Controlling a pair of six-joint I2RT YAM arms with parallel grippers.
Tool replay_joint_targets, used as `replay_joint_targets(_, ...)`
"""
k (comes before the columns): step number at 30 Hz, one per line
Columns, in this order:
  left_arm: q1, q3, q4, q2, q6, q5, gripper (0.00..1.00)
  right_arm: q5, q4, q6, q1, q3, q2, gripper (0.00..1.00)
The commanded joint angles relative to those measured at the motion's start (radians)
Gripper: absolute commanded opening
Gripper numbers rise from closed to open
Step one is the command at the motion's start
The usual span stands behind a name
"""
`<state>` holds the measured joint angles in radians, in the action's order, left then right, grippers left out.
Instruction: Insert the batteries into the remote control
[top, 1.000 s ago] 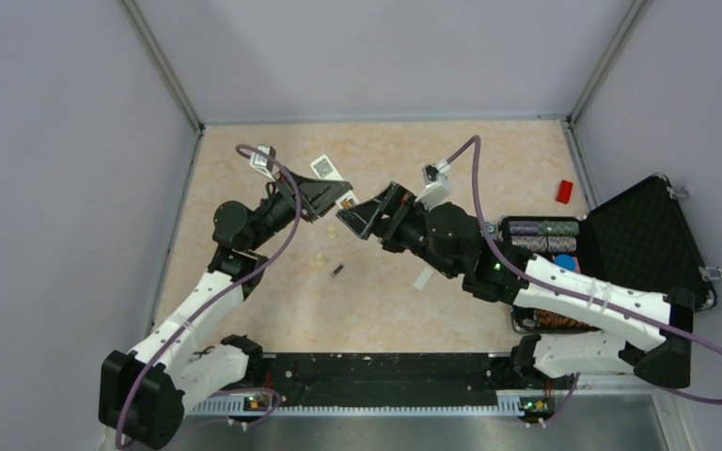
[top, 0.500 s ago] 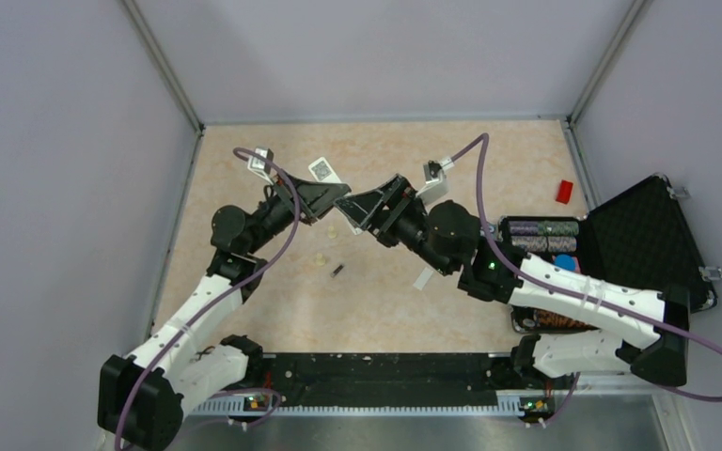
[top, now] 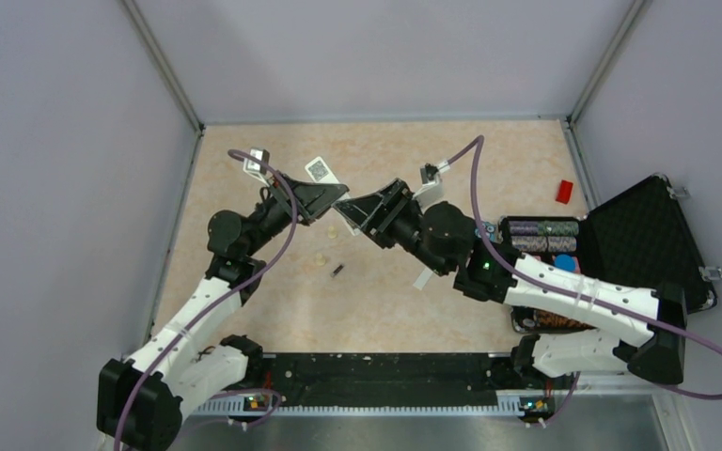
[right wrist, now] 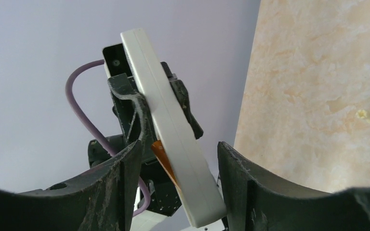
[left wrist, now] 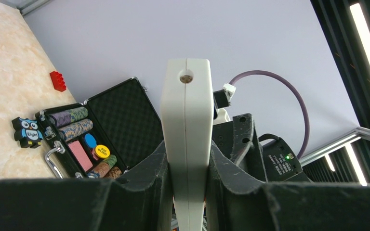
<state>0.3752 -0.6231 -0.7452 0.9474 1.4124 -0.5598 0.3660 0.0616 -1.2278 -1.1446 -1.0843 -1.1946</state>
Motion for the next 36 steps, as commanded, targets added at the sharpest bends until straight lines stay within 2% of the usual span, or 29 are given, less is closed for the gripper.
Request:
replay_joint_targets(1,0.002,0.005,-0.087,-0.031,-0.012,0.0,0.0,-0.009,0.022,-0.037,0.008,0.015,-0.002,0.56)
replay_joint_targets(6,0.002,0.004,-0.099,-0.035,-0.002,0.009,0.0,-0.025,-0.006,-0.058,0.018,0.027,-0.002,0.49)
replay_joint_targets(12,0.002,0.004,-0.106,-0.051,0.016,0.044,0.0,-0.039,-0.014,-0.082,0.02,0.063,0.008,0.45)
replay_joint_targets(24,0.002,-0.006,-0.118,-0.055,0.037,0.065,0.0,-0.047,-0.02,-0.099,0.02,0.107,0.028,0.43)
replay_joint_targets(26,0.001,-0.007,-0.112,-0.054,0.041,0.064,0.0,-0.045,-0.02,-0.099,0.019,0.109,0.033,0.48)
replay_joint_targets(31,0.001,0.0,-0.053,-0.064,0.003,0.048,0.0,-0.069,-0.008,-0.031,0.036,0.038,0.027,0.76)
replay_joint_targets(36,0.0,0.04,-0.006,-0.078,-0.064,0.057,0.0,-0.071,-0.013,0.061,0.053,-0.023,0.051,0.91)
